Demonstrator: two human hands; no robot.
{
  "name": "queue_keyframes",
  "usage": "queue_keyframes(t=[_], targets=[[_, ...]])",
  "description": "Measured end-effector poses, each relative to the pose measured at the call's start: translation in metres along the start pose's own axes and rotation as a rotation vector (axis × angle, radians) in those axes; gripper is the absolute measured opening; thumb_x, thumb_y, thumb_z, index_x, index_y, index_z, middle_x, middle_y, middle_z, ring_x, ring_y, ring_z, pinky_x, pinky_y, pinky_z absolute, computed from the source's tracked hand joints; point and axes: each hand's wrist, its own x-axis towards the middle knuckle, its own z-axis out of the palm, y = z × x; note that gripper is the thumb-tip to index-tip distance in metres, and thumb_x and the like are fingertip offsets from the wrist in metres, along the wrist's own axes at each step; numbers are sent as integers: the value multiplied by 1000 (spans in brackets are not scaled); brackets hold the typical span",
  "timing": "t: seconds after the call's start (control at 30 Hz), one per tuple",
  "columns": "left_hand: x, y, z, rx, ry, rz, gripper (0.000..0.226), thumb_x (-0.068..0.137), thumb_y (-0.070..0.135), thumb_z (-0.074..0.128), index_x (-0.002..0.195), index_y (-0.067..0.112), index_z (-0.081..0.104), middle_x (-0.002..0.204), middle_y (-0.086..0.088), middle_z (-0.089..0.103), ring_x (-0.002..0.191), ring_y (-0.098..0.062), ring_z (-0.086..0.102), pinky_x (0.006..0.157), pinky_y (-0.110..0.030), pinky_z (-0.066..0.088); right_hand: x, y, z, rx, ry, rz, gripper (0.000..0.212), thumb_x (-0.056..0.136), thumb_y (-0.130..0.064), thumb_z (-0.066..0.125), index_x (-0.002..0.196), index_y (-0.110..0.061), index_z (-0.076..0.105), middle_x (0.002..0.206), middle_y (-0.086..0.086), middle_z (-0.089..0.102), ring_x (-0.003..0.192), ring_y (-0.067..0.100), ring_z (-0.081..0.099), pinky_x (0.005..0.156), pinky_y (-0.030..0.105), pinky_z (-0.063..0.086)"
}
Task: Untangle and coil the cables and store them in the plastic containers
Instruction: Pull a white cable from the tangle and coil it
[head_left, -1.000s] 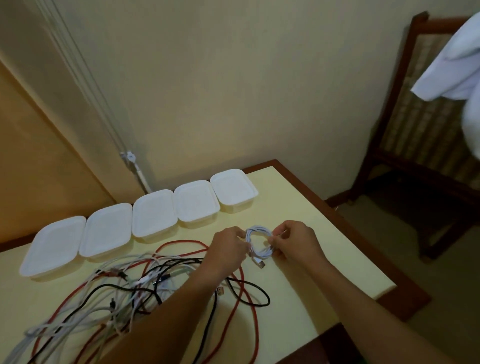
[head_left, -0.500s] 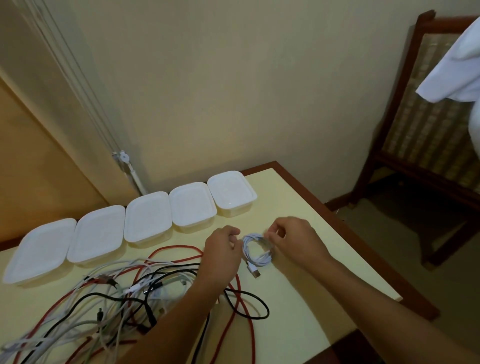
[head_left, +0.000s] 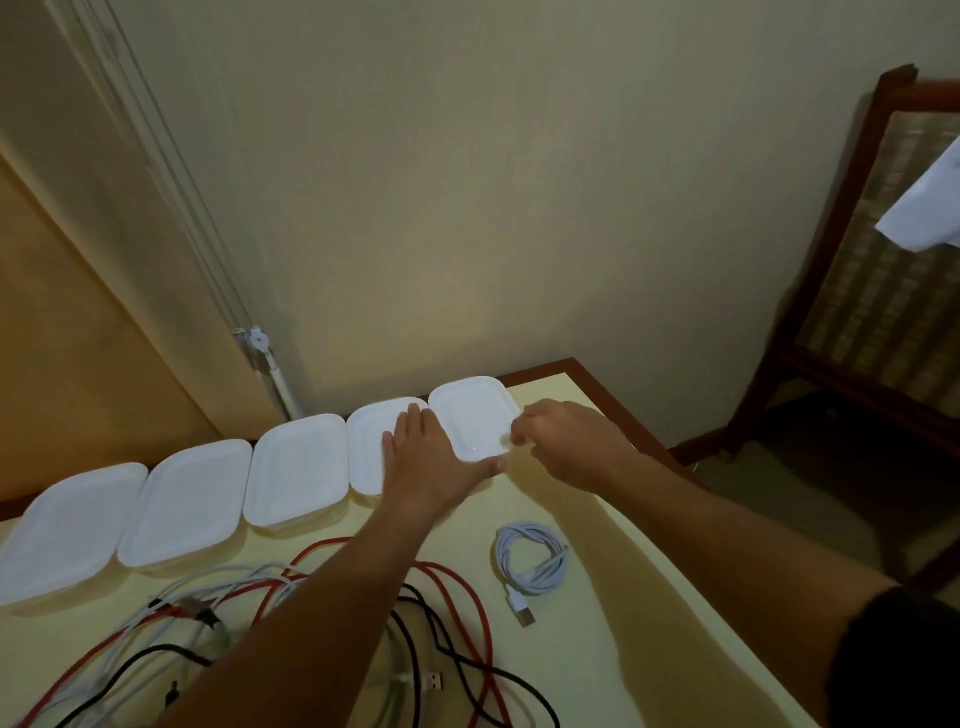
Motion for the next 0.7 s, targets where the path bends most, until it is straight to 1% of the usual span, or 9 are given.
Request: queue_keyframes(t=[0.1, 0.17, 0.3, 0.4, 0.5, 0.6, 0.7], targets=[[9, -5, 4, 20, -31, 9, 114, 58, 85, 65, 142, 14, 32, 149, -10, 40, 139, -30, 34, 114, -52, 29, 5, 5, 4, -18, -18, -31, 28, 99, -13, 51, 122, -23, 63, 116, 5, 68, 95, 25, 64, 80, 39, 56], [11, -7, 7, 34, -36, 14, 113, 61, 83, 65, 145, 16, 29, 154, -9, 34, 142, -29, 30, 116, -51, 25, 7, 7, 5, -4, -32, -40, 28, 101, -16, 45, 121, -22, 63, 114, 6, 70, 94, 25, 64, 80, 38, 55], [11, -9, 12, 20, -25, 10, 113, 60, 83, 64, 145, 16, 31, 152, -8, 38, 140, -29, 34, 115, -53, 26, 7, 10, 4, -6, -31, -78, 32, 101, -15, 42, 125, -20, 63, 113, 7, 71, 93, 26, 65, 77, 34, 53], [12, -11, 14, 1, -19, 4, 115, 49, 89, 59, 137, 19, 38, 142, -7, 49, 131, -28, 44, 109, -53, 35, 6, 10, 4, 2, -33, -103, 33, 102, -15, 42, 128, -19, 62, 114, 8, 72, 95, 26, 65, 79, 35, 54], [14, -12, 15, -25, 15, 1, 116, 37, 92, 50, 130, 22, 43, 129, -3, 56, 118, -24, 53, 100, -48, 46, 8, 13, 1, -12, -60, -117, 34, 103, -16, 40, 130, -20, 60, 114, 11, 70, 96, 28, 64, 79, 37, 54], [14, -12, 14, -40, 19, 0, 115, 36, 92, 49, 127, 23, 44, 125, -2, 58, 115, -23, 54, 97, -47, 48, 12, 14, -2, -43, -81, -121, 35, 101, -15, 40, 130, -20, 58, 110, 13, 68, 96, 29, 61, 75, 36, 51], [12, -9, 11, -73, 2, -12, 109, 42, 87, 57, 129, 23, 44, 127, -2, 57, 116, -22, 53, 99, -46, 47, 15, 12, -1, -79, -40, -107, 32, 97, -14, 42, 124, -18, 59, 104, 11, 69, 84, 27, 56, 69, 35, 46]])
